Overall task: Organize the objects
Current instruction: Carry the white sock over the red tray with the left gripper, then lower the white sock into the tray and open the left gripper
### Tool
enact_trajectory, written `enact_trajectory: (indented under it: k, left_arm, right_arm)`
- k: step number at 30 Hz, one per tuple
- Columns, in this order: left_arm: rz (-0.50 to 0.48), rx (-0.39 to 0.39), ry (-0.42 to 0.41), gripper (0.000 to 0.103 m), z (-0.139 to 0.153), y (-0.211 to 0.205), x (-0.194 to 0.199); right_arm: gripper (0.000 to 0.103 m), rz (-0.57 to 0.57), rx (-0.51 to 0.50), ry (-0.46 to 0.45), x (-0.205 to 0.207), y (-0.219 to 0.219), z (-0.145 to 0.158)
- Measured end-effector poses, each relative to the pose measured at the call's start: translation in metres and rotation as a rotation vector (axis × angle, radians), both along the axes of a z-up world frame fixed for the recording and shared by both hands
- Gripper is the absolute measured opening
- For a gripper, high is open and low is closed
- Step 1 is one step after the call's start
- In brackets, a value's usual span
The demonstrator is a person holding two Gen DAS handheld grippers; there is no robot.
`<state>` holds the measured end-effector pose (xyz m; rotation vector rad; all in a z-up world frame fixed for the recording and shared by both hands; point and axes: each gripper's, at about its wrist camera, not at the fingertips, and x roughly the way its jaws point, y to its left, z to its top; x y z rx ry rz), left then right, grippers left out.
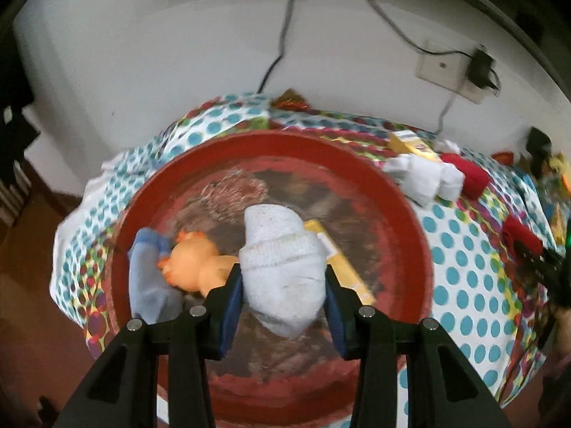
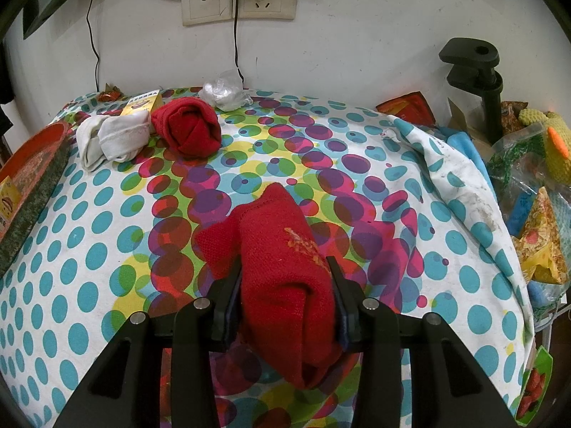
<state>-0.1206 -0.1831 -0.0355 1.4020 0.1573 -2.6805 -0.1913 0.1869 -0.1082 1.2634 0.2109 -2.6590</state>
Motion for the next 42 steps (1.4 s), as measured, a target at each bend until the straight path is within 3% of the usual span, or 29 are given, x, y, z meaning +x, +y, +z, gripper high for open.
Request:
enact_trajectory:
  k: [7,17,26,38,42]
  left_arm:
    - [0.084,0.004,-0.024,0.042,-0.011,-0.04,-0.012]
    - [0.145,-0.005,-0.057,0.042,-0.019,-0.078,-0.059]
    - [0.172,-0.007,-0.102,0.042,-0.038,-0.096,-0.087]
    - [0.181,0.0,-0.119,0.043,-0.05,-0.108,-0.091]
    - [0.186,-0.03,-0.149,0.045,-0.055,-0.109,-0.092]
  right_arm:
    - [0.04,-0.001,0.0,-0.001,0.0,0.0,0.001]
    - [0.04,-0.001,0.004,0.001,0.0,-0.001,0.001]
    - [0.04,-0.001,0.006,0.001,0.0,-0.001,0.0]
    - [0.041,-0.002,0.009,0.001,-0.001,-0.002,0.0]
    - [0.042,-0.003,0.01,0.002,-0.001,-0.002,0.0]
